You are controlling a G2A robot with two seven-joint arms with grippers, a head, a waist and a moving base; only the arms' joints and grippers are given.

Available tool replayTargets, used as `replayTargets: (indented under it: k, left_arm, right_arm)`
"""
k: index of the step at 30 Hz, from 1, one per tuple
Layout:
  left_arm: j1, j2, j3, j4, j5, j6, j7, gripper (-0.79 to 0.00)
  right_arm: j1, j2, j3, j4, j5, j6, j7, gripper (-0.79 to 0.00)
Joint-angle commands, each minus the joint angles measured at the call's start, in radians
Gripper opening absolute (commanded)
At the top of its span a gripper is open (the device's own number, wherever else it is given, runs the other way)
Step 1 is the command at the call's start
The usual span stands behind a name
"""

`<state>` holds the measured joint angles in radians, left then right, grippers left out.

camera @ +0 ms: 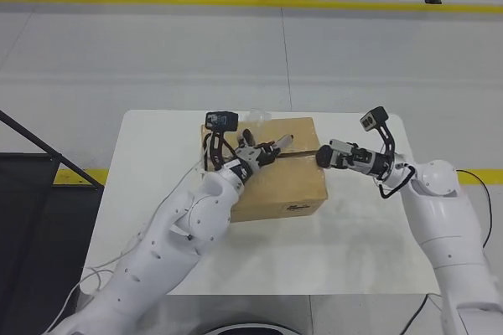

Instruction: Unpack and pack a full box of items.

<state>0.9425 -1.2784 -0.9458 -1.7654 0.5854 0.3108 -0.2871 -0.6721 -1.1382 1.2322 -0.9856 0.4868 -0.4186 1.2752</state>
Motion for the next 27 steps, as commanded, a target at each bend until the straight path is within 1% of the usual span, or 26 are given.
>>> replayTargets:
  k: [1,10,14,18,21,22,25,27]
  left_arm:
    - [-0.004,-0.002,0.008,0.002,0.02,0.005,-0.014,0.0]
    - [-0.022,-0.015,0.048,-0.002,0.14,0.038,-0.053,0.0]
    - [-0.021,-0.022,0.049,-0.004,0.145,0.042,-0.056,0.0]
    - [-0.01,-0.029,0.034,-0.026,0.125,0.04,-0.022,0.0]
    - [0.008,-0.033,-0.009,-0.069,0.053,0.029,0.009,0.0]
    - [0.019,-0.034,-0.031,-0.088,0.005,0.021,0.012,0.0]
    - [0.056,-0.031,-0.129,-0.146,-0.152,-0.011,0.006,0.0]
    - [0.091,-0.025,-0.211,-0.176,-0.271,-0.047,-0.04,0.0]
  right_arm:
    - [-0.002,0.001,0.0,0.0,0.004,-0.002,0.002,0.0]
    - [-0.019,0.007,0.018,-0.004,0.034,-0.03,-0.002,0.0]
    - [-0.033,0.011,0.033,-0.012,0.048,-0.045,-0.006,0.0]
    - [-0.046,0.016,0.046,-0.026,0.057,-0.058,-0.007,0.0]
    - [-0.06,0.019,0.057,-0.045,0.063,-0.094,-0.007,0.0]
    - [-0.067,0.021,0.062,-0.054,0.063,-0.11,-0.004,0.0]
    - [-0.087,0.027,0.074,-0.089,0.055,-0.137,-0.011,0.0]
    - [-0.103,0.031,0.083,-0.109,0.047,-0.145,-0.019,0.0]
